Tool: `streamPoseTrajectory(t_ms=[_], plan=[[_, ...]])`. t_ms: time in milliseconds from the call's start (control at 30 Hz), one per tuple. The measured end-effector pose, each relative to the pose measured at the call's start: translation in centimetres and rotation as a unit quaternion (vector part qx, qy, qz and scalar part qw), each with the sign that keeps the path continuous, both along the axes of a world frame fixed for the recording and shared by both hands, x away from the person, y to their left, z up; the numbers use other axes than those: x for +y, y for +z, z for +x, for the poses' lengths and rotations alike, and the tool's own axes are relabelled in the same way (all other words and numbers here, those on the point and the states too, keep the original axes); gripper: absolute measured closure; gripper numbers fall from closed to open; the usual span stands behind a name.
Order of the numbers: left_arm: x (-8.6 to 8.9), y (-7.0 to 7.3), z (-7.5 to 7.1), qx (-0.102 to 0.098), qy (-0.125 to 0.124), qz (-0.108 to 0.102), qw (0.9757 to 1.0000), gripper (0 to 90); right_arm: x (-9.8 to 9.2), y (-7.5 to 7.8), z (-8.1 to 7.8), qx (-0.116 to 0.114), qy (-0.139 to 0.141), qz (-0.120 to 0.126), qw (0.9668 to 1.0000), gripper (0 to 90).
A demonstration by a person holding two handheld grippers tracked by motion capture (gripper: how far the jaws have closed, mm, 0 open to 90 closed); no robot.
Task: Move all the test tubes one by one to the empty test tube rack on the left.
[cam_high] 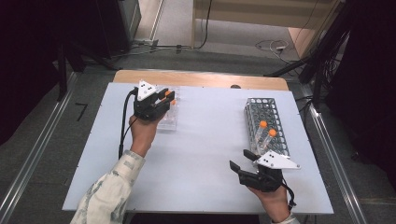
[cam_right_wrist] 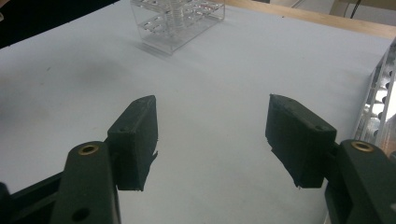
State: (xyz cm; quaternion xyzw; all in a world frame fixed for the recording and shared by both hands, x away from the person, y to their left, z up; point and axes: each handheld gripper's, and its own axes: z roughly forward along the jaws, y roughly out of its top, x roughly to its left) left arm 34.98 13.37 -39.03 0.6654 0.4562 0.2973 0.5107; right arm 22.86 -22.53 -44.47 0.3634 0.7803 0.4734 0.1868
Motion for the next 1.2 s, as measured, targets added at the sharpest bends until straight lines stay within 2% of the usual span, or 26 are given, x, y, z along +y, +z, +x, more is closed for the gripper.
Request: streamPoseTrajectory(t_ms=[233, 567, 867, 1200], plan=[[-0.2, -0.6, 0.1, 0.005, -0.001, 0.009, 0.9999, 69.7, 0.0, 0.0, 0.0, 0.000, 0.000, 0.001, 1.0000, 32.8], [-0.3, -1.4, 0.2, 0.009, 0.000, 0.012, 0.9999, 69.7, 0.0, -0.1, 0.0, 0.001, -0.001, 0.001, 1.0000, 32.8], [-0.9, -2.6, 0.1, 0.011, 0.001, 0.037, 0.9992, 69.5, 0.1, -0.1, 0.0, 0.002, -0.001, 0.000, 1.0000, 32.8], [-0.6, -3.5, 0.1, 0.017, 0.006, 0.035, 0.9992, 69.2, 0.1, -0.1, 0.0, 0.003, 0.000, -0.001, 1.0000, 32.8]])
